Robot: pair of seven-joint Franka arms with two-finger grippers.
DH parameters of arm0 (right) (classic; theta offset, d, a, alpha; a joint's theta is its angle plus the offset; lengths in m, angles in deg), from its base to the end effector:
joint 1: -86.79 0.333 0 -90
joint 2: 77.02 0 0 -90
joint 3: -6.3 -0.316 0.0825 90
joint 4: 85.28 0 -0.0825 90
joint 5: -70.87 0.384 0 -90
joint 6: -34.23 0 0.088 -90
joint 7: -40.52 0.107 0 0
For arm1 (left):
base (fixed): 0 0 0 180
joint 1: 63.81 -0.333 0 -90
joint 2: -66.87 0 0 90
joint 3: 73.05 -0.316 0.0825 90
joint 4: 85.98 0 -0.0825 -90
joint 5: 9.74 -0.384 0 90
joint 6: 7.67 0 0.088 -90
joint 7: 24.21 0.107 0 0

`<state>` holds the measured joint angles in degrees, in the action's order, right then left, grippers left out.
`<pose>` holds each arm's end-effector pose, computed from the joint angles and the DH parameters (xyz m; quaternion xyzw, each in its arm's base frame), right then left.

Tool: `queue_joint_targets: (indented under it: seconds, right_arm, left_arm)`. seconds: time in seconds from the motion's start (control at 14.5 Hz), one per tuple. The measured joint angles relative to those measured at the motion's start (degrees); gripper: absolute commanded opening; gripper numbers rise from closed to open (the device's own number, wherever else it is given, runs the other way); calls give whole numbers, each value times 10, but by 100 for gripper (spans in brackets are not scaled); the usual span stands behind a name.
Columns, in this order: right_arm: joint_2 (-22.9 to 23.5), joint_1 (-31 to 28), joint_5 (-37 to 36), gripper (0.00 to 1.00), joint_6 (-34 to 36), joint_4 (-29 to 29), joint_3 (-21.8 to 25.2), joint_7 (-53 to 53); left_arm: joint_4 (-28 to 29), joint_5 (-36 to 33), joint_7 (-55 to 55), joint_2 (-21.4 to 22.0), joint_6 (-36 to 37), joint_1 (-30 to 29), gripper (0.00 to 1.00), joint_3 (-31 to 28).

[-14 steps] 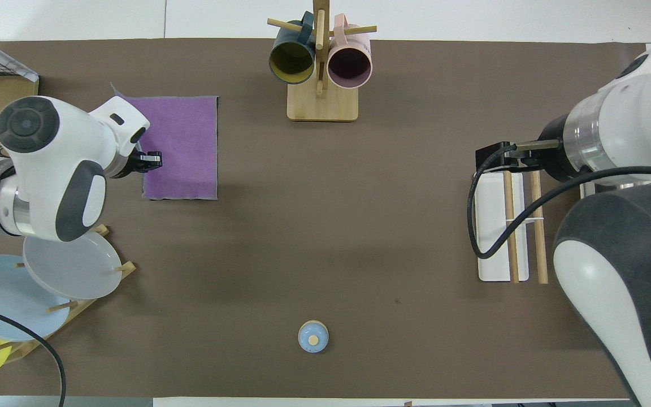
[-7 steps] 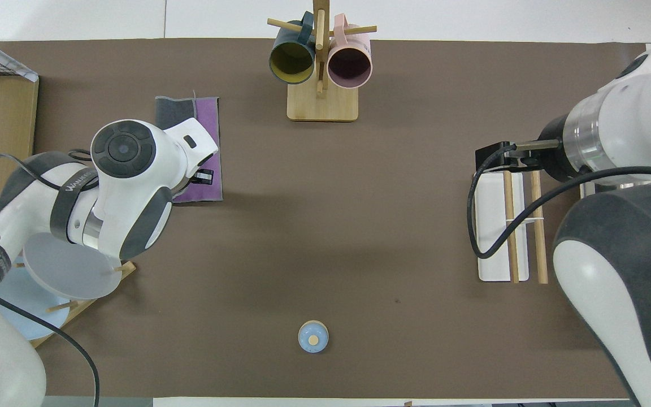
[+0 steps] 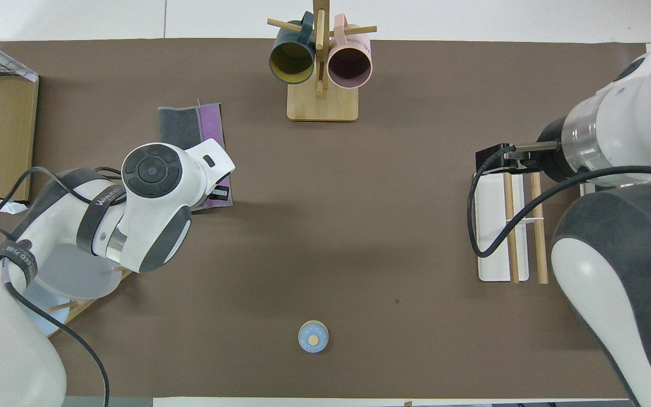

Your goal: Fold towel and hang on rack

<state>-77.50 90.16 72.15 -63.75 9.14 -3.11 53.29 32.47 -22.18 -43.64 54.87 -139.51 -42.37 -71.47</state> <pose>0.5494 0.1272 0.6050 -0.9993 0.0011 -0.0320 0.0179 0.5385 -0.2235 0.3341 -0.9916 0.1021 -0.0400 0.0690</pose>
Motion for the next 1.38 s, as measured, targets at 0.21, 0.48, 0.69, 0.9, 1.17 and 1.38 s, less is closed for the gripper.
queue_joint_targets:
  seconds: [0.21,0.48,0.69,0.9,1.17,1.38]
  right_arm:
    - [0,1,0,100,0,0,-1,0]
    - [-1,1,0,100,-8,1,-1,0]
    - [-1,2,0,100,-12,2,-1,4]
    - [-1,12,0,100,-20,4,-1,18]
    - [0,17,0,100,-23,6,-1,23]
    - [8,30,1,100,-36,9,-1,48]
  left_arm:
    - [-3,12,-8,1,0,-3,100,-3]
    - [-21,103,15,3,-7,-39,100,-6]
    - [-21,219,140,1,-25,-94,100,-8]
    - [-19,308,249,-10,-30,-141,99,-10]
    - [-18,331,279,-44,-52,-143,91,-5]
    - [-17,331,286,-55,-54,-143,87,-3]
